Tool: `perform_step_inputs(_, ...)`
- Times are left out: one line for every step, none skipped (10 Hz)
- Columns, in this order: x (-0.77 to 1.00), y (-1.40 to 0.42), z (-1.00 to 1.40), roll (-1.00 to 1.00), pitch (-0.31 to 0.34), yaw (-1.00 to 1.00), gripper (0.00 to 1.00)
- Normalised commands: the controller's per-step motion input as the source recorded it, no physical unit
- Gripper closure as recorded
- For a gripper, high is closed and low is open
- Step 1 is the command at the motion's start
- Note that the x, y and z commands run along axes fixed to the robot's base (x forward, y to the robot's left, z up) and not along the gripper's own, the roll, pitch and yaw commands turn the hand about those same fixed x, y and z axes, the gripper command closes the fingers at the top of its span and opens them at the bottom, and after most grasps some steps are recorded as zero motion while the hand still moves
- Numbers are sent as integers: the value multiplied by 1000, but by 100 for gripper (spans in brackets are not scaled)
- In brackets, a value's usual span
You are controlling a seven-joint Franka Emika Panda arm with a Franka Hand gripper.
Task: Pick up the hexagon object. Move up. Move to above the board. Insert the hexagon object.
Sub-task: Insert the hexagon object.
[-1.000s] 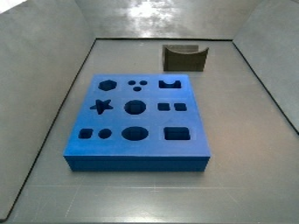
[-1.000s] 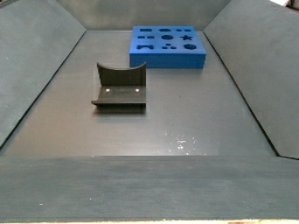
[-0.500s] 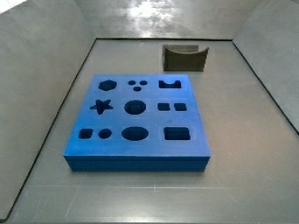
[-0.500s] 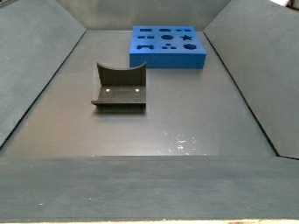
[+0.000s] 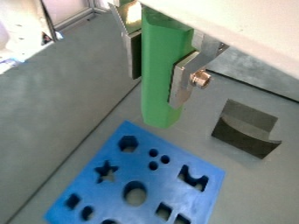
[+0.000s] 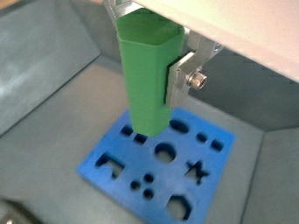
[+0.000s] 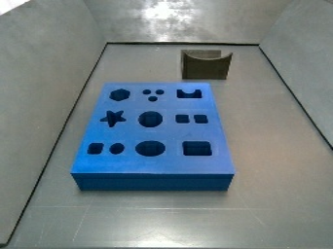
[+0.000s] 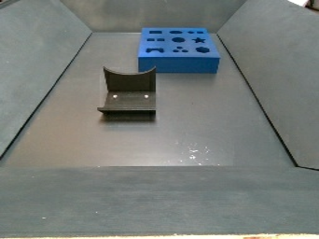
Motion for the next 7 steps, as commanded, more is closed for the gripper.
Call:
perform_step_inputs(40, 526, -1000, 0, -103, 337, 100)
perform_step_inputs(71, 471, -1000, 0, -94, 623, 100)
perform_step_inputs(0, 280, -1000, 0, -94, 857, 100)
perform_step_inputs(0, 0, -160, -174, -166, 46, 100)
perform_step_inputs(0, 34, -266, 0, -11, -326, 100)
perform_step_inputs(0, 0, -494, 0, -71, -1000, 100)
perform_step_inputs(0, 0, -566, 0, -6, -1000, 100)
